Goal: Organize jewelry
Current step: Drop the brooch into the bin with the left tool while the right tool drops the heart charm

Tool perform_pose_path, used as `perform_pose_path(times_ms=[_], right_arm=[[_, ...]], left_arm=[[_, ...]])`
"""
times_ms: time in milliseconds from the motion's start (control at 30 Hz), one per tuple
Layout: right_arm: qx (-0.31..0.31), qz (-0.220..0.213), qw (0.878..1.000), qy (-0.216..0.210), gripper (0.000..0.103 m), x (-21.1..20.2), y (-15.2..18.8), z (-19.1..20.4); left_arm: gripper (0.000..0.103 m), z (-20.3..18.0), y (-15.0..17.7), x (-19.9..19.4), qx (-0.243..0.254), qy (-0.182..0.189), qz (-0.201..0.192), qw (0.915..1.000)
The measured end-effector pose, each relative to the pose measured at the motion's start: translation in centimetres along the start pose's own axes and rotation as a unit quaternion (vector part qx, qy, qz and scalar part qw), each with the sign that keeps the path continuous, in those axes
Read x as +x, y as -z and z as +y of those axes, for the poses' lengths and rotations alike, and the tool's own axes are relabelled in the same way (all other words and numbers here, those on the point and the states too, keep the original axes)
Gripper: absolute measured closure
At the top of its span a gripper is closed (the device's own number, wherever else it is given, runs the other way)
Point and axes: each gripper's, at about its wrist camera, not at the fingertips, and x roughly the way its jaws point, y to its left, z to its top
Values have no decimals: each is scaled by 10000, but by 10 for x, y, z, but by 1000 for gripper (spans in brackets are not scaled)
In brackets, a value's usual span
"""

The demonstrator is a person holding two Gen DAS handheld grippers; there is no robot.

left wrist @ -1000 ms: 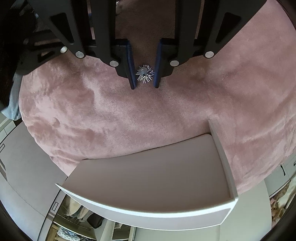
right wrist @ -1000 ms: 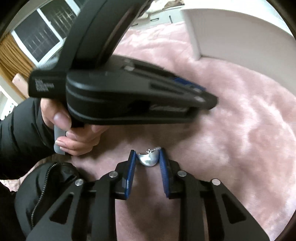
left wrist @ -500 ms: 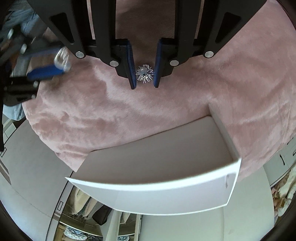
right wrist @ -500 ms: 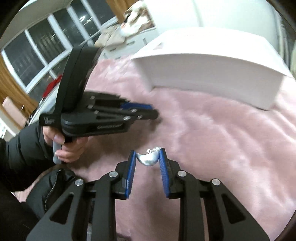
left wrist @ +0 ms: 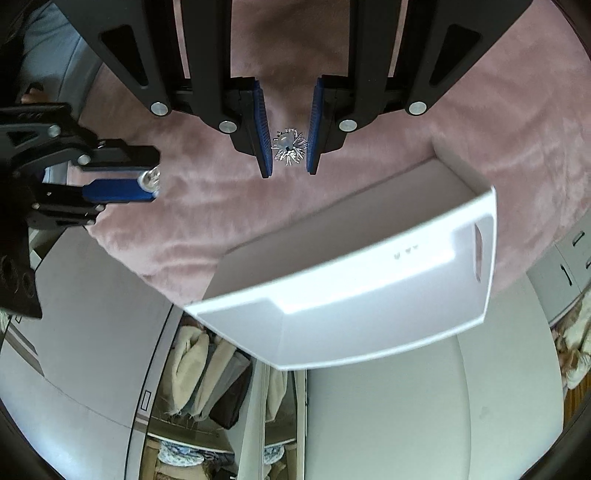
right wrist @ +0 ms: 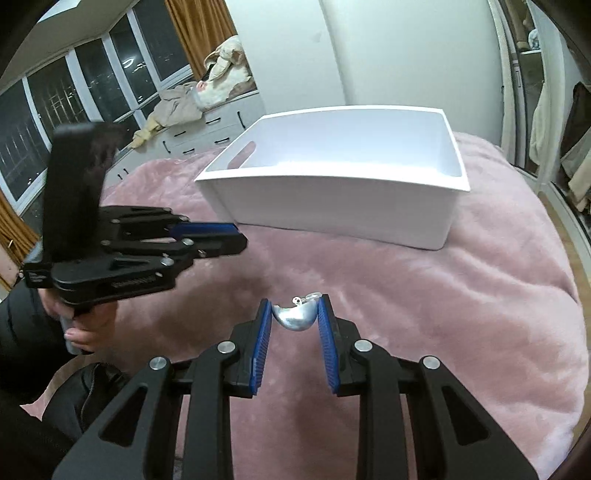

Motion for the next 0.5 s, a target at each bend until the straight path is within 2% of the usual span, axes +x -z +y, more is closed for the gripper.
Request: perform_pose_path(times_ms=[200,500], right_arm=[[35,-42,9995,296,77,-2,-11,-8],[277,-370,9956,819,77,-18,-37,-25]], left_arm=[[79,-5,-20,-24,114,-158,-258,9995],[79,7,-45,-32,-1,-573,-364,9977]])
